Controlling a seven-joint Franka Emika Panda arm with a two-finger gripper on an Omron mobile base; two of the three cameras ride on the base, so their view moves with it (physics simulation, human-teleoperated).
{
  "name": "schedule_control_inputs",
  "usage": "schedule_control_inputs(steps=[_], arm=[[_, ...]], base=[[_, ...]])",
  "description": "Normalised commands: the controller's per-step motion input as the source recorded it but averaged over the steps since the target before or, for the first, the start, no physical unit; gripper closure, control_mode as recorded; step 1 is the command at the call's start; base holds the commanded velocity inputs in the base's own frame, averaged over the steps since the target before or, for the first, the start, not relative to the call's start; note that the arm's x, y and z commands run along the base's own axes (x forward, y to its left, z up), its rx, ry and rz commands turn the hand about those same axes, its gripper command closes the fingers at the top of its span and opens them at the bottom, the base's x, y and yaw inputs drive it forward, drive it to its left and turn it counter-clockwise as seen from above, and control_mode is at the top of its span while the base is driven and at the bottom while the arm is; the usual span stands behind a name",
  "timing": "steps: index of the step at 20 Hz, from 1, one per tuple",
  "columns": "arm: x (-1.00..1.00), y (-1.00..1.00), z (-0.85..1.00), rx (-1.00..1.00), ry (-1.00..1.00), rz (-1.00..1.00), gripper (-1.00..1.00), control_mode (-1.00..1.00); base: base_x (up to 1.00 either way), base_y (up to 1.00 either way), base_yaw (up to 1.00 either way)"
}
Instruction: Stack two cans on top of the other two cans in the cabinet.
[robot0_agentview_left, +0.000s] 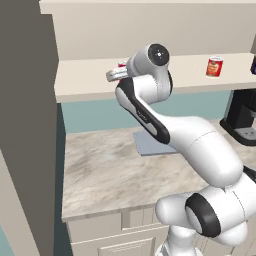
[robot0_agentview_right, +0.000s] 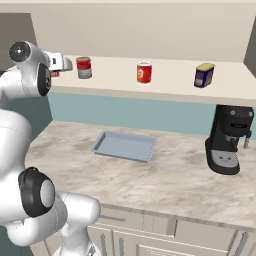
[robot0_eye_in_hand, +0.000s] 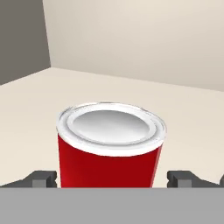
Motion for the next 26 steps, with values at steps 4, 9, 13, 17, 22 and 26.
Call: schedule_control_inputs(steps=[4, 9, 13, 17, 22, 26], arm=[[0.21, 0.05, 0.00, 0.00, -0.01, 0.00, -1.00, -1.00], [0.12, 0.05, 0.00, 0.00, 0.00, 0.00, -1.00, -1.00], [0.00, 0.07, -0.04, 0.00, 0.00, 0.00, 1.00, -1.00], [-0.02, 0.02, -0.13, 0.02, 0.00, 0.00, 1.00, -1.00], [-0.15, 0.00, -0.07, 0.01, -0.01, 0.00, 1.00, -1.00], [-0.32, 0.03, 0.18, 0.00, -0.14, 0.00, 1.00, -1.00]], base=[[0.00, 0.00, 0.00], [0.00, 0.00, 0.00], [0.00, 0.00, 0.00], [0.00, 0.00, 0.00], [0.00, 0.00, 0.00], [0.00, 0.00, 0.00]])
